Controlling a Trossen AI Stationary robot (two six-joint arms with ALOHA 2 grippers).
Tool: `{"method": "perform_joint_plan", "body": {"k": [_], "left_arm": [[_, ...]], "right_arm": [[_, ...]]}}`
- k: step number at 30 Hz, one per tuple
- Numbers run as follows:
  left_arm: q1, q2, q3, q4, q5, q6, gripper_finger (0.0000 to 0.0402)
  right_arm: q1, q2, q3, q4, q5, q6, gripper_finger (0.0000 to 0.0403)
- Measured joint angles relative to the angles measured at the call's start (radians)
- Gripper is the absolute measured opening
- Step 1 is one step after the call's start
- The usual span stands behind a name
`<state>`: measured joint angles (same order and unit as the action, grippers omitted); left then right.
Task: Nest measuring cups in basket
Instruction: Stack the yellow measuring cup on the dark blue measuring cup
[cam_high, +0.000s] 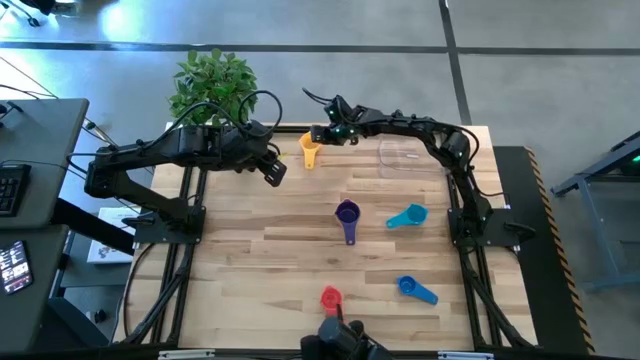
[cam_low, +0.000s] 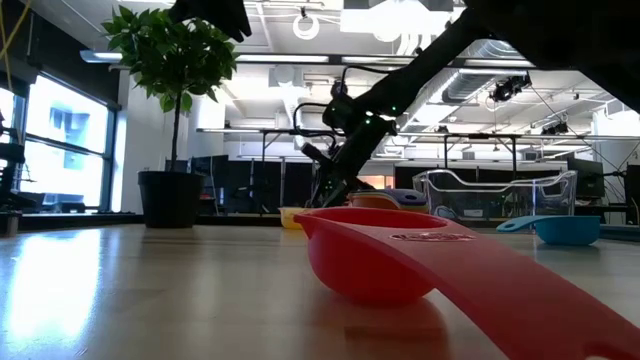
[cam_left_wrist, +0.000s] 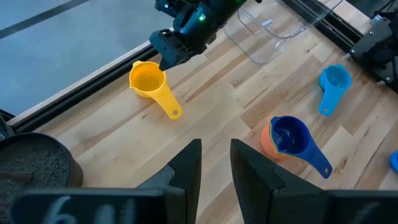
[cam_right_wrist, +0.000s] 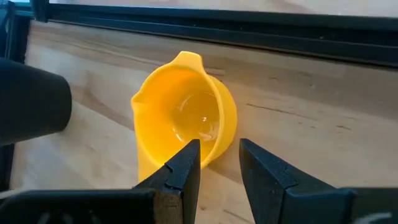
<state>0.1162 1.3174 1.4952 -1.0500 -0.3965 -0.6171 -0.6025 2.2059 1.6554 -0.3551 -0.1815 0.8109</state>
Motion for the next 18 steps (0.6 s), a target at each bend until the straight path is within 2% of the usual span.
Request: {"method": "perform_joint_plan", "body": {"k": [18], "left_arm": [[0.000,0.000,0.000,0.000,0.000,0.026,0.0076]], "right_arm": [[-0.001,0.031,-0.002,-0.001,-0.011,0.027,0.0102]]}}
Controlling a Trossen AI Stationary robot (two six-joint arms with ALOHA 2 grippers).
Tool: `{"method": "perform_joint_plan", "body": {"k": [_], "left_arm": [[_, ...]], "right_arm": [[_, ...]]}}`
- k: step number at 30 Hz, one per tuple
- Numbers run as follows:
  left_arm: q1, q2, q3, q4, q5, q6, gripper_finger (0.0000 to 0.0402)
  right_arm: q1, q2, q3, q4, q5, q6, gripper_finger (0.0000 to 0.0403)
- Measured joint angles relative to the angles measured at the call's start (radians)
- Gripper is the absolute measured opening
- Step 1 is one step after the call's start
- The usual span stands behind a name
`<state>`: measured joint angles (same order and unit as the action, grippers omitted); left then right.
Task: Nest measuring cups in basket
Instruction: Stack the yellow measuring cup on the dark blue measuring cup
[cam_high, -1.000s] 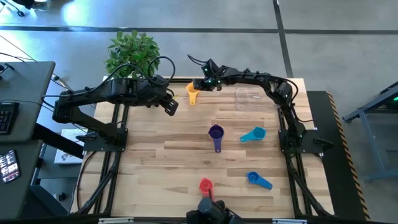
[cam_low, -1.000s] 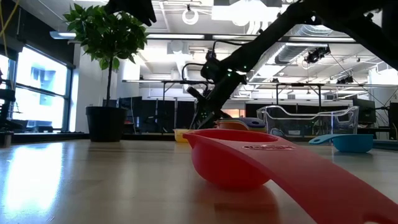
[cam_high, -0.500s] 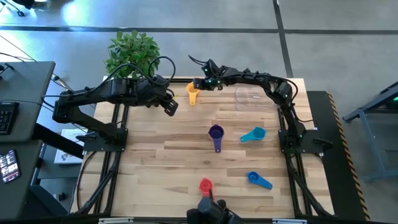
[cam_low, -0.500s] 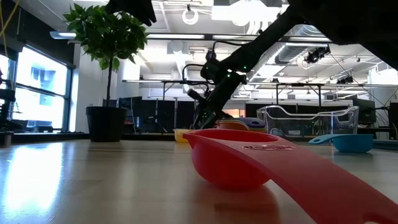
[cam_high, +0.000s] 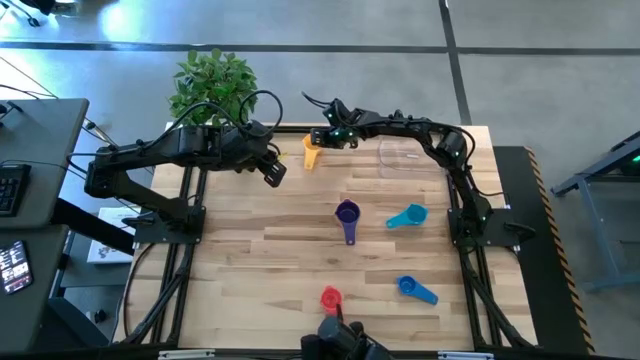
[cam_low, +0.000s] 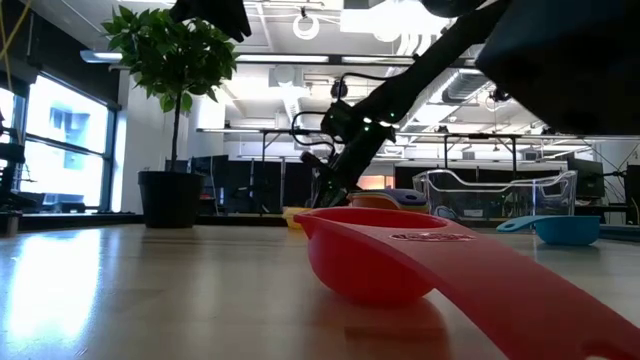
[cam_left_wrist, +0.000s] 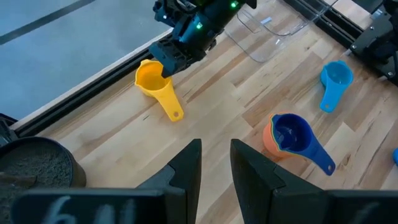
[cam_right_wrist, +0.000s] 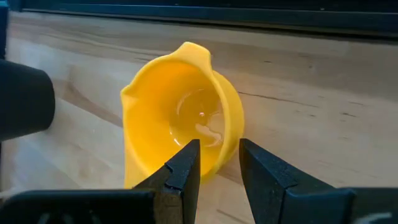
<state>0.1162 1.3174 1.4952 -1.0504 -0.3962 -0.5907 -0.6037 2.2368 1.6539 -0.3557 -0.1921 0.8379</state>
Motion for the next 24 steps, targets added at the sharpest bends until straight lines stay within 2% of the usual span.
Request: {"method": "perform_joint_plan", "body": {"k": [4,9,17,24], "left_arm": [[0.000,0.000,0.000,0.000,0.000,0.000,0.0076],[0.000,0.000,0.000,0.000,0.000,0.000,0.0076],[0.000,0.000,0.000,0.000,0.000,0.000,0.0076],[0.002,0.000,0.000,0.000,0.000,0.000,0.0076]], "right_arm": [[0.000,0.000,0.000,-0.004,0.001,-0.009,0.0078],[-0.005,0.000,0.000,-0.035,0.006,-0.085,0.0010],[-0.005,-0.010,0.000,-0.051,-0.067,-0.143,0.0005],[-0.002,-0.096,0.000,-0.104,-0.060,-0.211,0.0003]]}}
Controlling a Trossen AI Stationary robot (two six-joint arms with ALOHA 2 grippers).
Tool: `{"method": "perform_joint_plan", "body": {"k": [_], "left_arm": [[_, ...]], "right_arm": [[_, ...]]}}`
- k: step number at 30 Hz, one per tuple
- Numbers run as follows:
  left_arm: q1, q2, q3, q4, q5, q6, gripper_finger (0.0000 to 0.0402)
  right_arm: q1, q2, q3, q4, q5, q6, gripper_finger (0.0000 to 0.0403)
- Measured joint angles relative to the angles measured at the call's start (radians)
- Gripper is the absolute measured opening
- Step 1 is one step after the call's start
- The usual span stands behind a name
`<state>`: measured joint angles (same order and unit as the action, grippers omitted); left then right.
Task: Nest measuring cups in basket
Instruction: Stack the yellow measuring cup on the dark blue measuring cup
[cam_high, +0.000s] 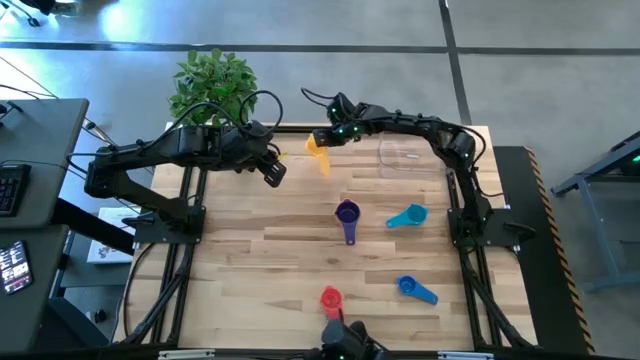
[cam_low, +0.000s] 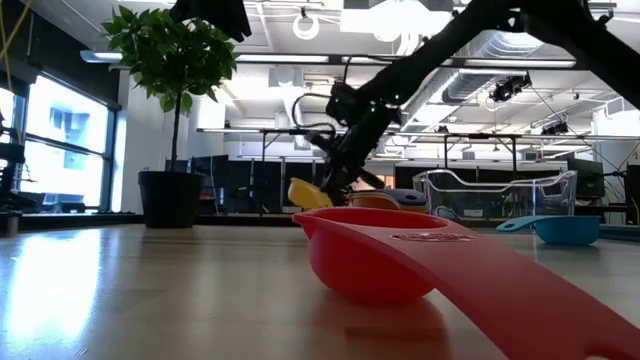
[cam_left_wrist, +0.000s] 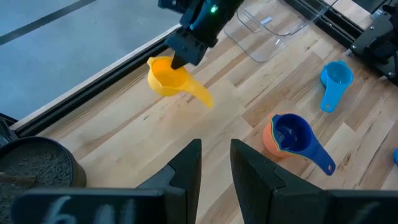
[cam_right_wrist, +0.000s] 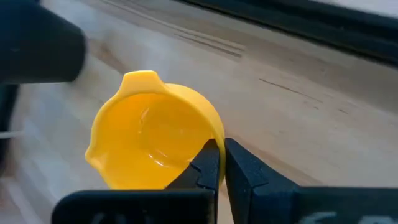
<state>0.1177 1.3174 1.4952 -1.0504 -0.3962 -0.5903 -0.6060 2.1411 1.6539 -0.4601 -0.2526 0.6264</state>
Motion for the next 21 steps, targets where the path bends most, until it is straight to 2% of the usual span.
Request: {"method": "perform_joint_plan", "body": {"k": [11,21], "left_arm": [[0.000,0.000,0.000,0.000,-0.002,0.024,0.0076],[0.000,0.000,0.000,0.000,-0.001,0.166,0.0076]], "right_arm": [[0.042,-0.169,0.001,-0.205,0.063,-0.130,0.0001],[0.164,-0.301,0.002,-0.429,0.175,-0.040,0.0001]]}}
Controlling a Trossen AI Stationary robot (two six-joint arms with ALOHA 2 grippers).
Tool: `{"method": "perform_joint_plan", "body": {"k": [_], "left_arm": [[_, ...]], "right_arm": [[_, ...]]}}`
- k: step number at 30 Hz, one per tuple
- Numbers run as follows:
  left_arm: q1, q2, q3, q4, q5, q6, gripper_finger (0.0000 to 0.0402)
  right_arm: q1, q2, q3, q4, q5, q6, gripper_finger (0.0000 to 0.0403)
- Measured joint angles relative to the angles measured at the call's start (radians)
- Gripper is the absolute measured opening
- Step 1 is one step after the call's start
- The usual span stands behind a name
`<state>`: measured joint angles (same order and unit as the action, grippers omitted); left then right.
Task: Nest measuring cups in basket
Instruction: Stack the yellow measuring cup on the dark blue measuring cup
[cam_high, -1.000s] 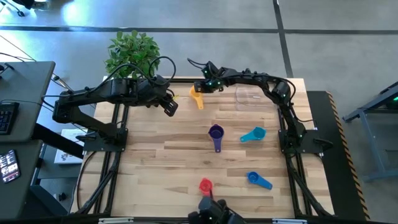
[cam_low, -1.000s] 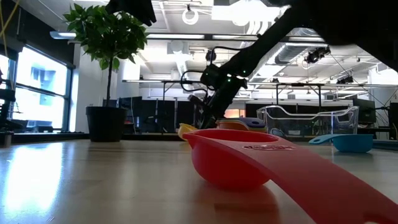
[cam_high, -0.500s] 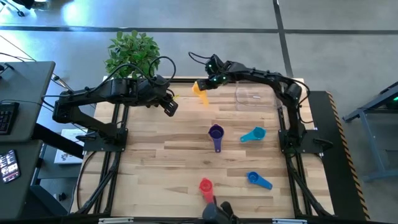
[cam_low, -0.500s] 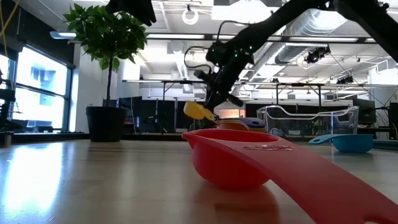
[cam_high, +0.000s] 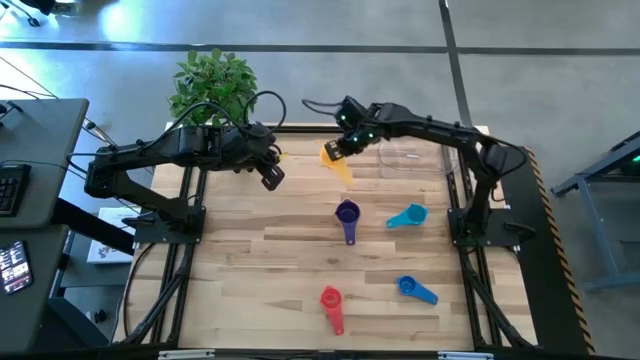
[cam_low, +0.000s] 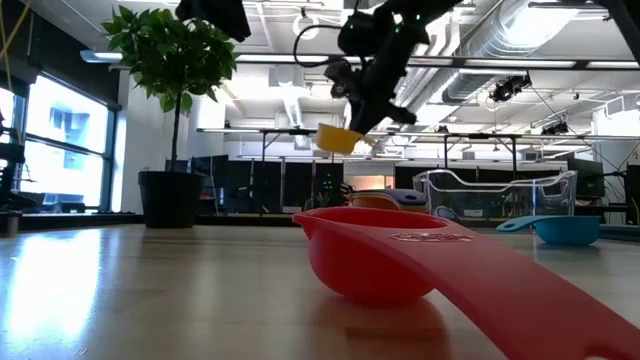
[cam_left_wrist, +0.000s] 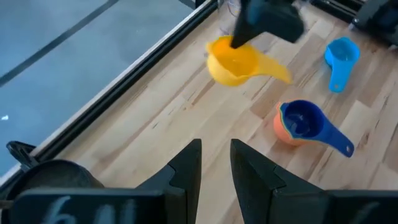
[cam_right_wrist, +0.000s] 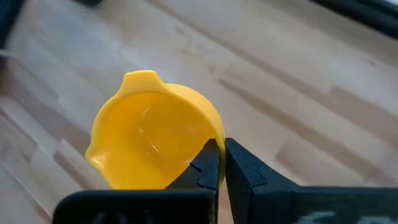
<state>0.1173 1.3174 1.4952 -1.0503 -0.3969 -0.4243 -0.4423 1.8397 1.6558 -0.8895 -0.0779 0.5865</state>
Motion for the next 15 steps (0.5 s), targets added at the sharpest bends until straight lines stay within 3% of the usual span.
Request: {"method": "perform_joint_plan", "body": {"k": [15], "left_arm": [[0.000,0.000,0.000,0.000,0.054,0.124,0.0076]], "right_arm": [[0.246,-0.063,-0.001,-0.308,0.211,0.227,0.0000]]}}
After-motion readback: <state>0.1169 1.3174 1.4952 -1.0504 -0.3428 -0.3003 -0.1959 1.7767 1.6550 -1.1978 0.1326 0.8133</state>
